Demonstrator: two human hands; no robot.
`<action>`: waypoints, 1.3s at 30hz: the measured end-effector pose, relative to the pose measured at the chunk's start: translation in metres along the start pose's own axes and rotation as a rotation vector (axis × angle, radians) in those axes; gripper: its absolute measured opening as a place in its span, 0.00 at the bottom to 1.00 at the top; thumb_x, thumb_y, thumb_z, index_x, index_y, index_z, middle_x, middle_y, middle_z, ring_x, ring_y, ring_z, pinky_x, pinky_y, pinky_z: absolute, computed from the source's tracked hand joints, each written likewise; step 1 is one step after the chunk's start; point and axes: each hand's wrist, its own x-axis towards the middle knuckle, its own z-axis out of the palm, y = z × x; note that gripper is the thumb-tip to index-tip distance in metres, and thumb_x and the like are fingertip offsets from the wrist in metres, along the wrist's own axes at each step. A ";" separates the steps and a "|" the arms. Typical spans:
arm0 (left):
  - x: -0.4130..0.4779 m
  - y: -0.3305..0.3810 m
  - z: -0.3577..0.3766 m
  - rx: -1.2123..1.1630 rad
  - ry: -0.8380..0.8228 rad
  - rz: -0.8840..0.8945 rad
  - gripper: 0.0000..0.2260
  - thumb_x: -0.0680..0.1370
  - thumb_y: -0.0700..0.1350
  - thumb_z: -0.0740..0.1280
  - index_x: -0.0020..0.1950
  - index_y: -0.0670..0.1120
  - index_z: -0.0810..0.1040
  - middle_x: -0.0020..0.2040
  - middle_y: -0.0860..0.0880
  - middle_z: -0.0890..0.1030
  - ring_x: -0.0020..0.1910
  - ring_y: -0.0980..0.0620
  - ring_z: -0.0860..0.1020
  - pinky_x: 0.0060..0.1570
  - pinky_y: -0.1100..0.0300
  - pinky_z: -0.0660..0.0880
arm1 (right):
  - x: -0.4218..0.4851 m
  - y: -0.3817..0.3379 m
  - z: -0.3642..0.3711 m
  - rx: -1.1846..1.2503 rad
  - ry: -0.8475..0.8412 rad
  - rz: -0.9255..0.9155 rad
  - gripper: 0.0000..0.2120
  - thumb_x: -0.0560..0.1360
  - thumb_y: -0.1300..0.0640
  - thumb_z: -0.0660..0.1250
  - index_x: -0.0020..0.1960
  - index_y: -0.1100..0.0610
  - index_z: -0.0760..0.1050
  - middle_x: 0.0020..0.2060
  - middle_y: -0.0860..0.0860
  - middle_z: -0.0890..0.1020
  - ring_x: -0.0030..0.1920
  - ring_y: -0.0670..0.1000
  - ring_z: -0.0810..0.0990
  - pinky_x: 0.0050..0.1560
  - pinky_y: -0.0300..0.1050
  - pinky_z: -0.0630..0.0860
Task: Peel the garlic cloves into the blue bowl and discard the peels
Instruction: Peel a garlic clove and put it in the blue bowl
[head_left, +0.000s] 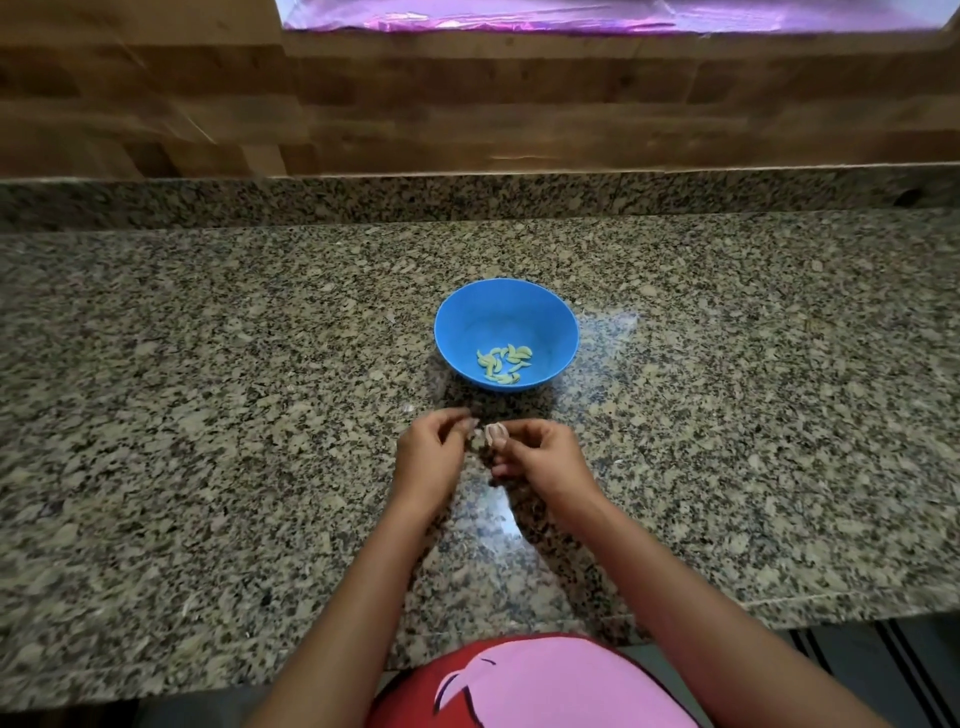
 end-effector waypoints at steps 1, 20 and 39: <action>0.000 -0.001 -0.002 0.043 -0.003 0.013 0.10 0.78 0.41 0.64 0.58 0.43 0.80 0.53 0.48 0.81 0.50 0.52 0.77 0.50 0.62 0.72 | 0.001 0.001 0.000 0.004 -0.006 0.006 0.03 0.75 0.65 0.66 0.47 0.64 0.78 0.34 0.54 0.79 0.28 0.46 0.77 0.36 0.41 0.79; -0.006 -0.011 -0.011 -0.449 -0.124 -0.099 0.08 0.74 0.32 0.67 0.49 0.43 0.81 0.43 0.46 0.83 0.42 0.54 0.81 0.42 0.66 0.77 | 0.001 0.002 0.010 0.094 -0.160 0.023 0.06 0.78 0.64 0.62 0.46 0.63 0.77 0.35 0.55 0.79 0.32 0.49 0.77 0.36 0.41 0.80; -0.008 0.006 -0.021 -0.304 -0.141 0.008 0.10 0.74 0.39 0.70 0.55 0.42 0.81 0.46 0.50 0.82 0.43 0.57 0.80 0.38 0.72 0.74 | 0.001 -0.012 0.006 -0.213 -0.052 -0.070 0.04 0.75 0.63 0.68 0.48 0.63 0.77 0.34 0.57 0.80 0.25 0.46 0.73 0.22 0.38 0.70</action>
